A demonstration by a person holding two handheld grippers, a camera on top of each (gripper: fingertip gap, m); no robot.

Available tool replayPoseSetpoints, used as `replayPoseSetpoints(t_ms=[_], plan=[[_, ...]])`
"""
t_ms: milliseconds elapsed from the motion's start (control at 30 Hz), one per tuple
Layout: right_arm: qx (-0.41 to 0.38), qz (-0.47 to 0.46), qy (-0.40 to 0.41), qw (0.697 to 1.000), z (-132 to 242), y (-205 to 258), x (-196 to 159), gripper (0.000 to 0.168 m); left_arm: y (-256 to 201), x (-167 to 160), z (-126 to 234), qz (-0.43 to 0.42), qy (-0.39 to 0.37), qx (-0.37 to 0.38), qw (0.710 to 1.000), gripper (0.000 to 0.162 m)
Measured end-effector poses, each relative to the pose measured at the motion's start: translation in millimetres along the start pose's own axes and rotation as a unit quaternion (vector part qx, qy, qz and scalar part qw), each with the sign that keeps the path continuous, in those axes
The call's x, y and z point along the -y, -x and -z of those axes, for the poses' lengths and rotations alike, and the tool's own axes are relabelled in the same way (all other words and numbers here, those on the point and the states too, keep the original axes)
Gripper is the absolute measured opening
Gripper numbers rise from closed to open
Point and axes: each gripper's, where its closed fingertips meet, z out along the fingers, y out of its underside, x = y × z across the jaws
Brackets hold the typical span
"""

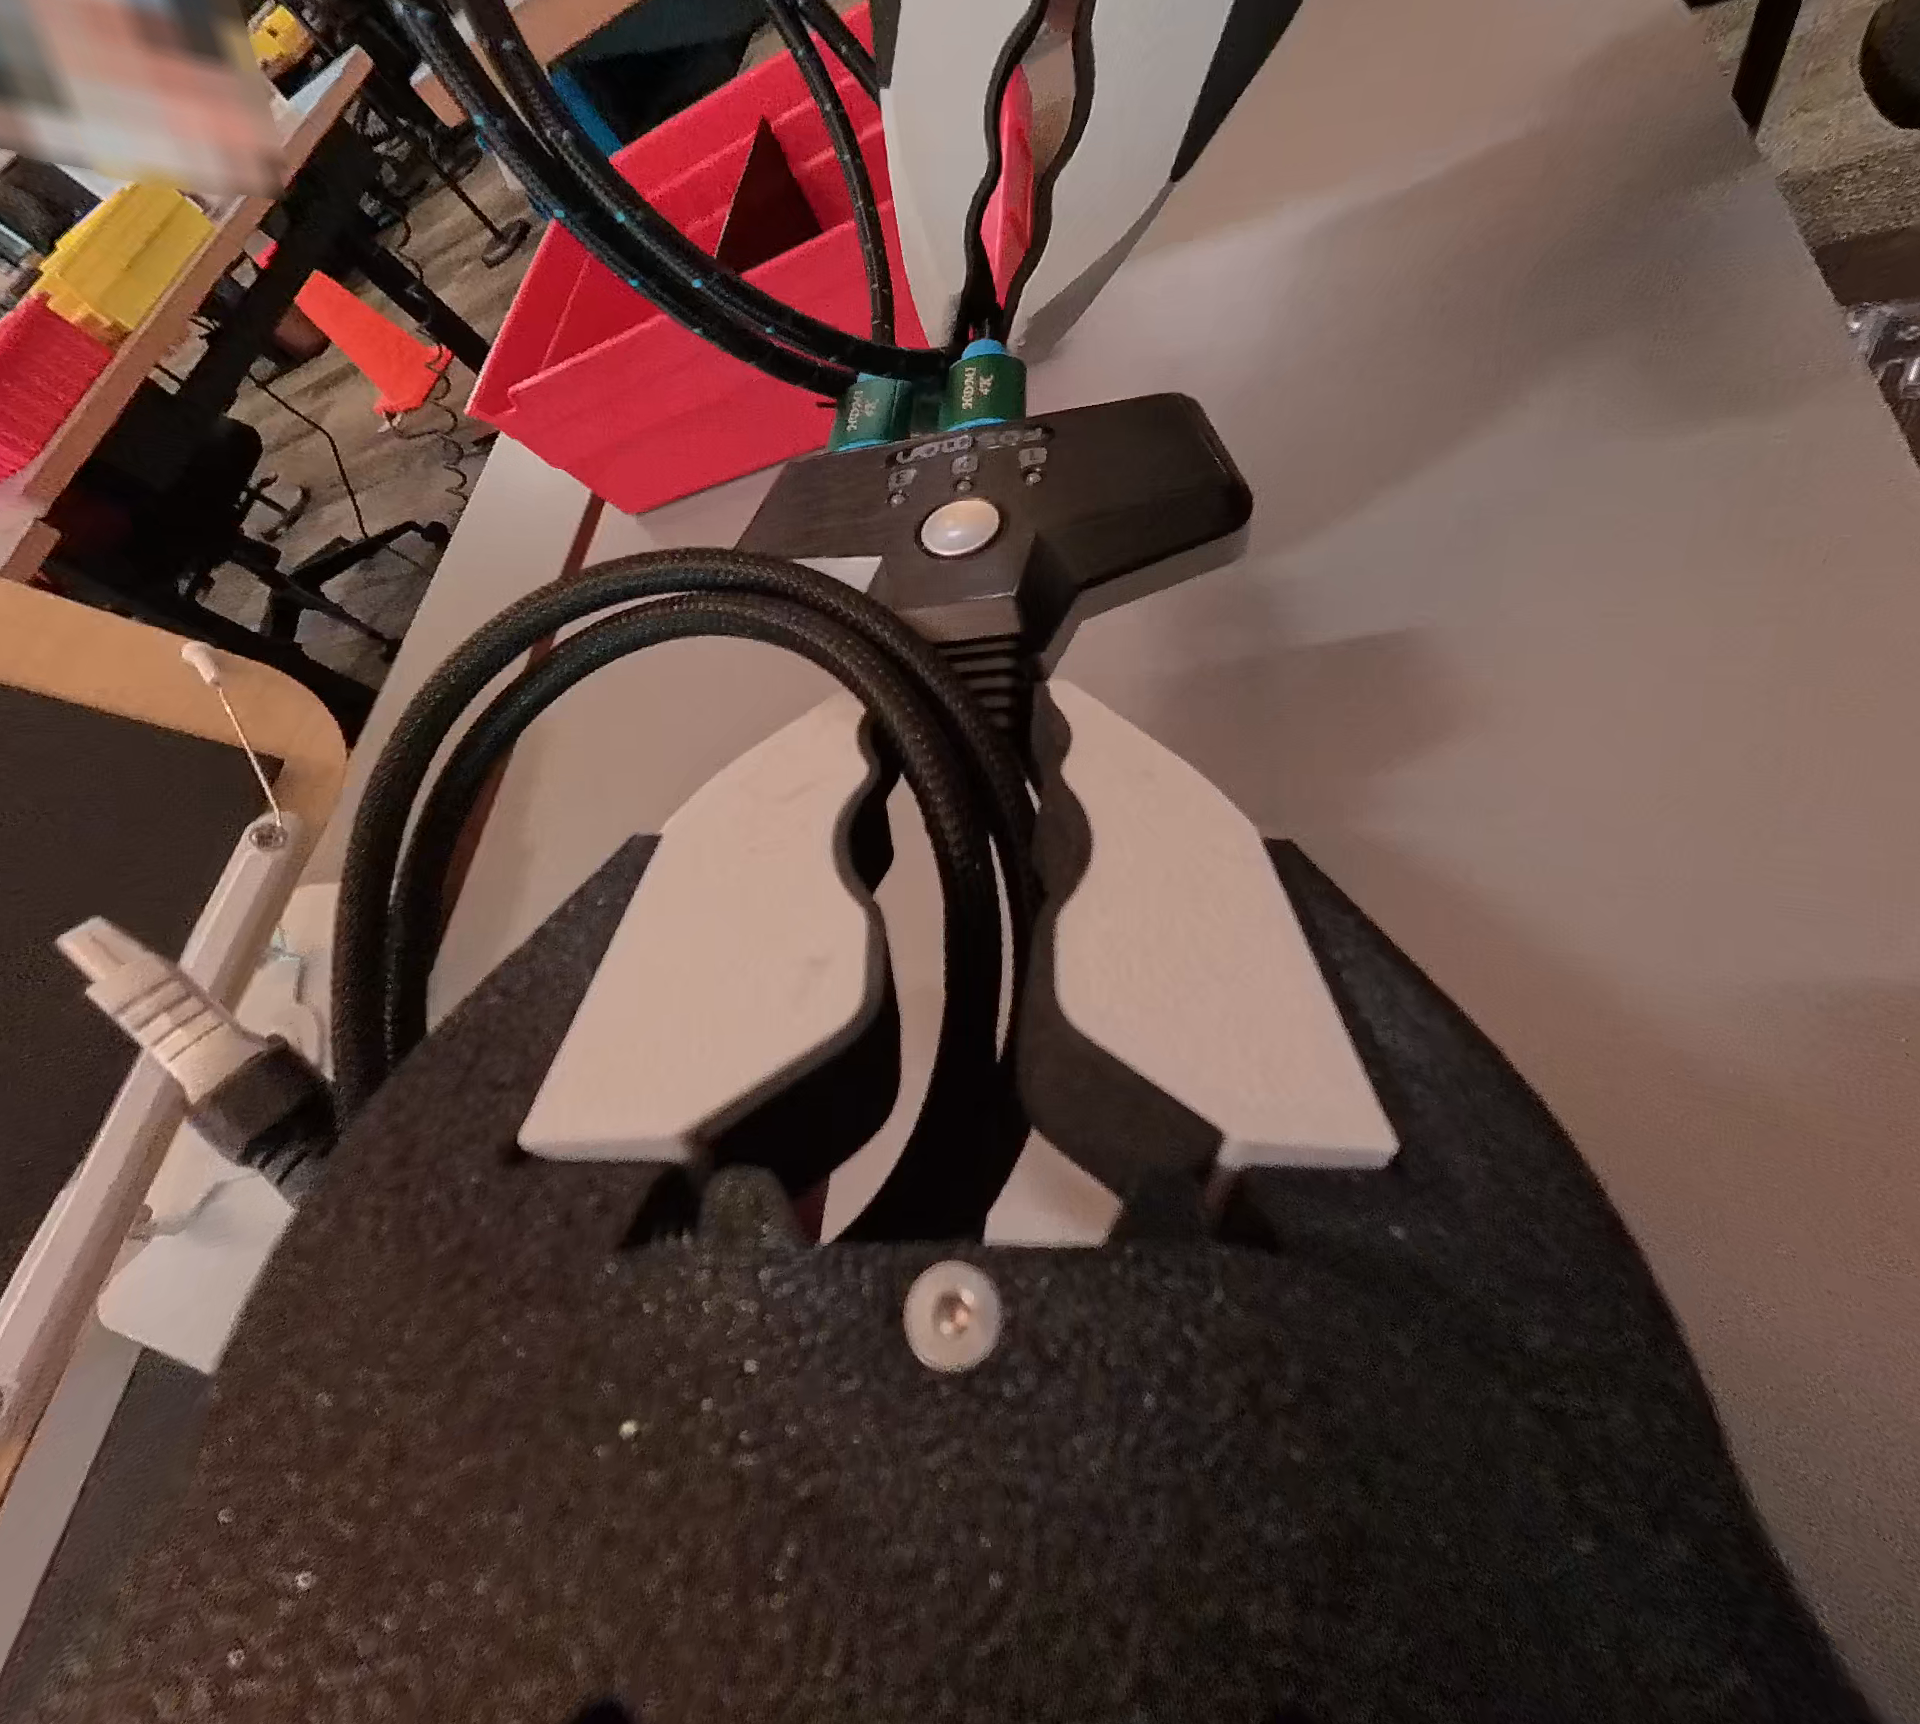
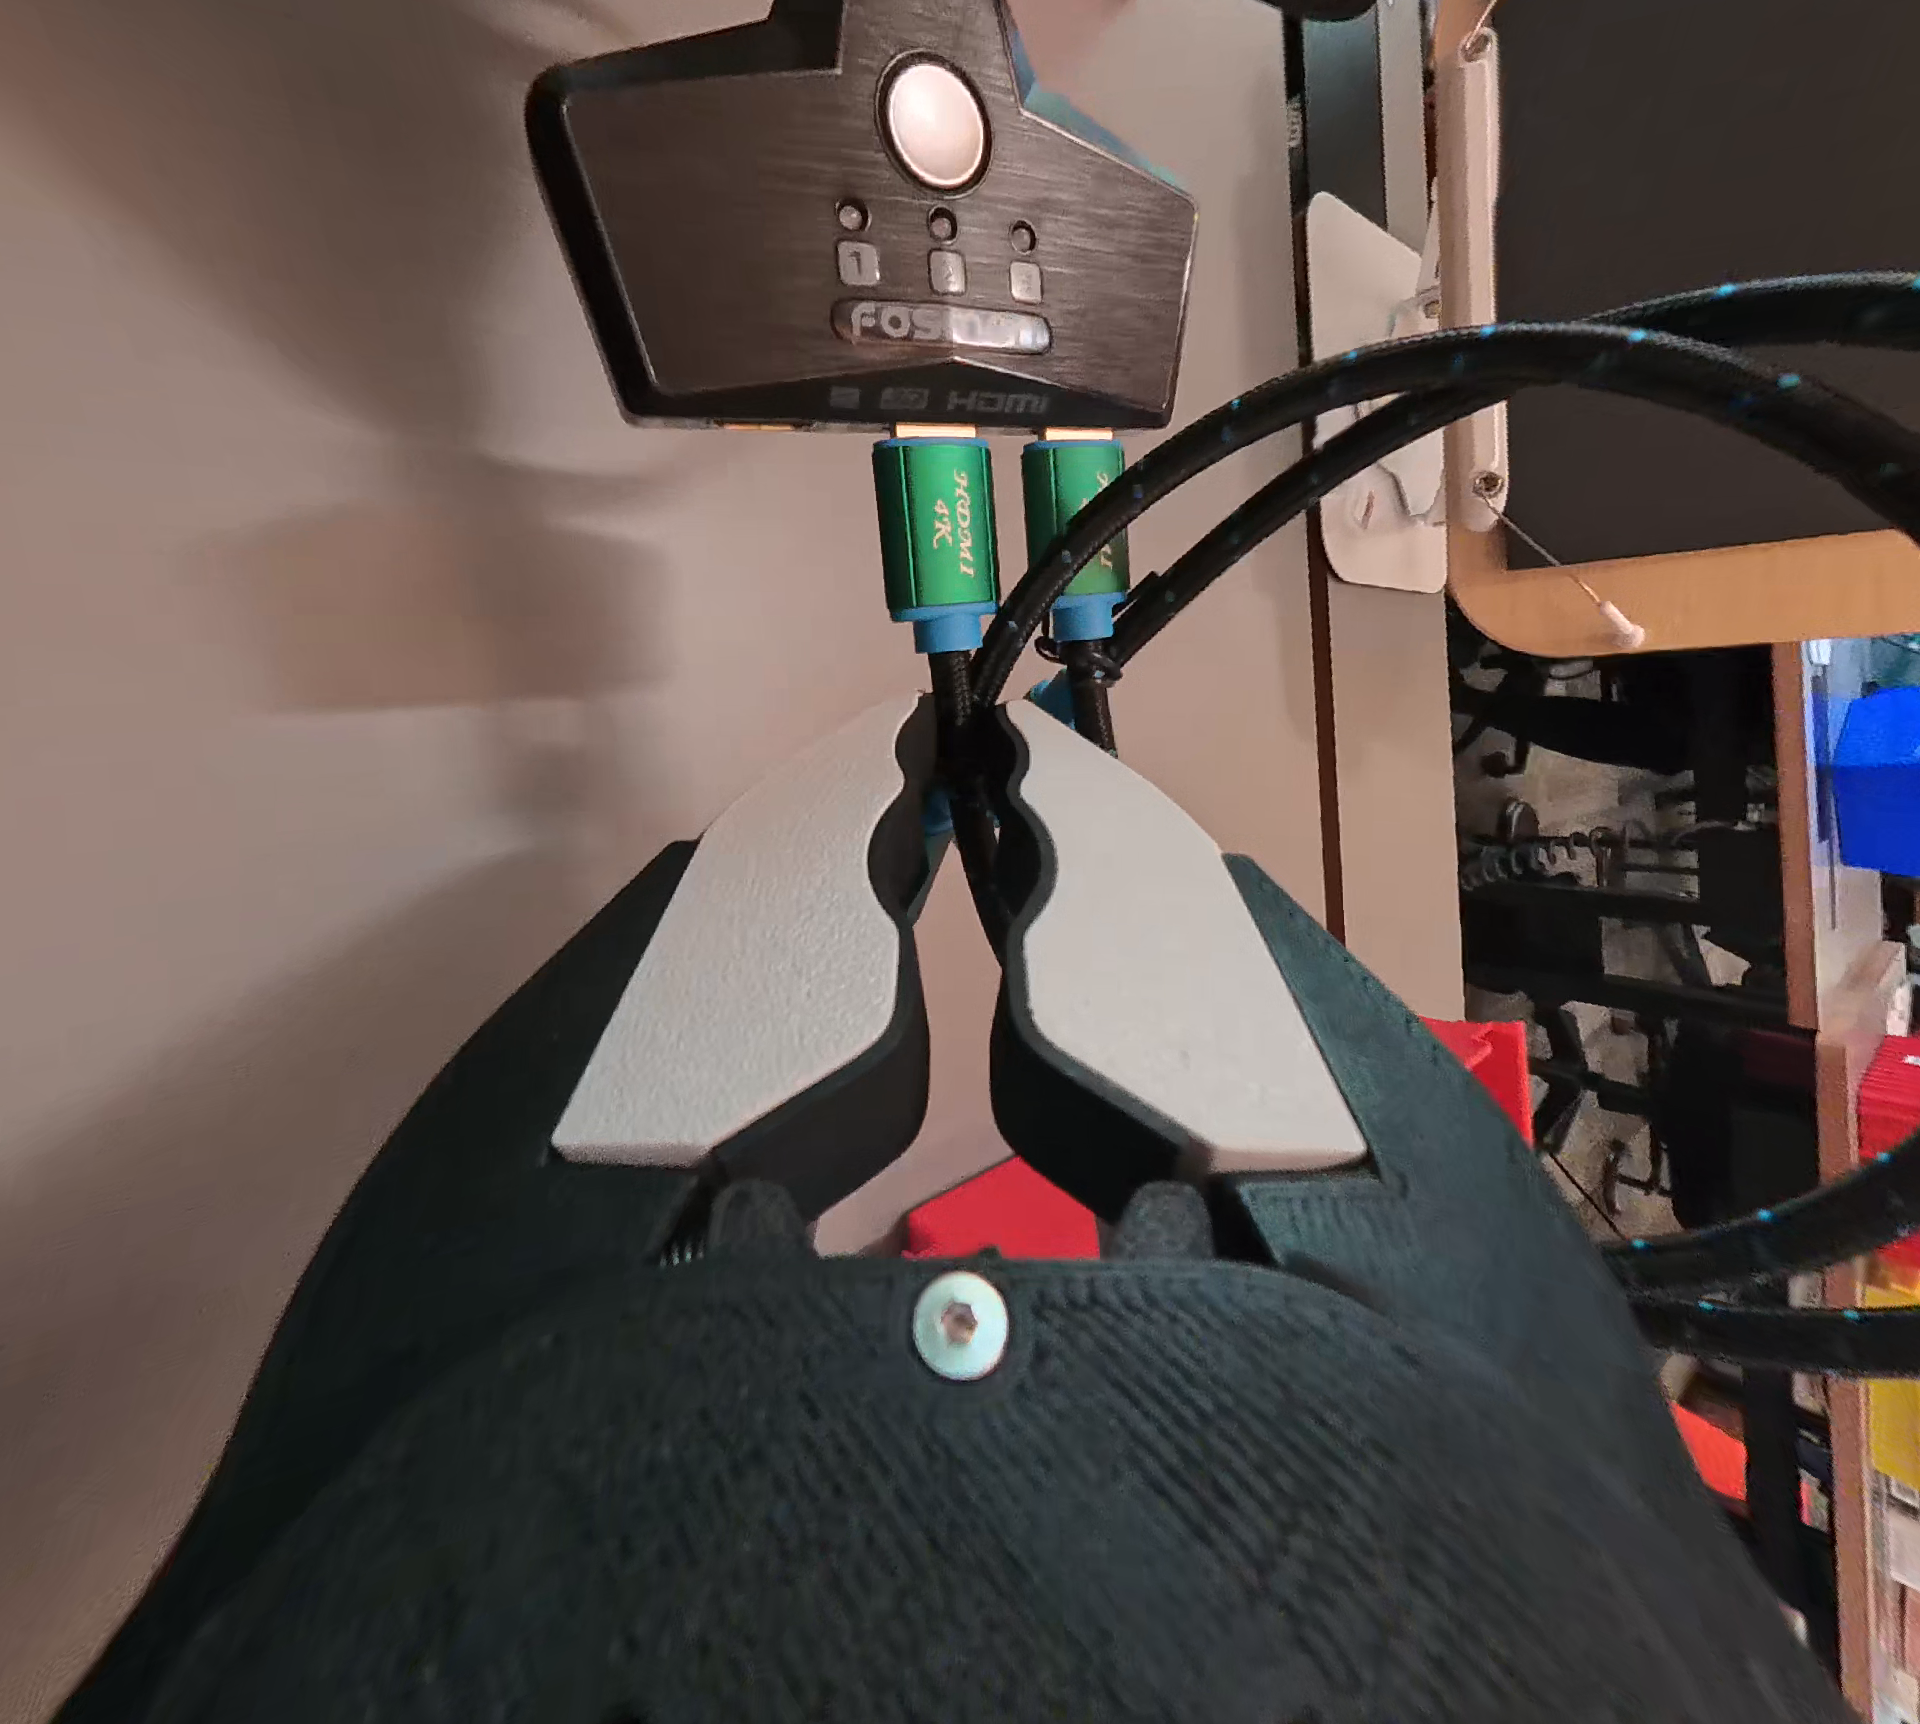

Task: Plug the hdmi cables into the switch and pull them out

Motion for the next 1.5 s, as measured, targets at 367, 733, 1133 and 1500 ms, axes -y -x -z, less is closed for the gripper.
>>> replayPoseSetpoints(t_ms=[367,733,1133,1500], plan=[[-0.018,0.050,0.154,0.987,37.2,-19.5,-91.6,0.009,35.6,-20.8,38.6,0.034,0.029,0.095,0.994,0.022],[-0.081,-0.400,0.110,0.906,56.8,-75.3,-230.8,0.009,51.1,-7.3,63.2,0.065,-0.047,0.133,0.988,0.023],[-0.068,-0.500,0.090,0.859,27.9,-80.4,-245.9,0.059,45.1,-11.9,49.9,0.073,-0.033,0.107,0.991,0.023],[-0.122,-0.372,-0.091,0.915,82.0,-87.4,-100.0,0.072,39.9,-4.2,41.1,0.069,-0.037,0.092,0.993,0.023]])
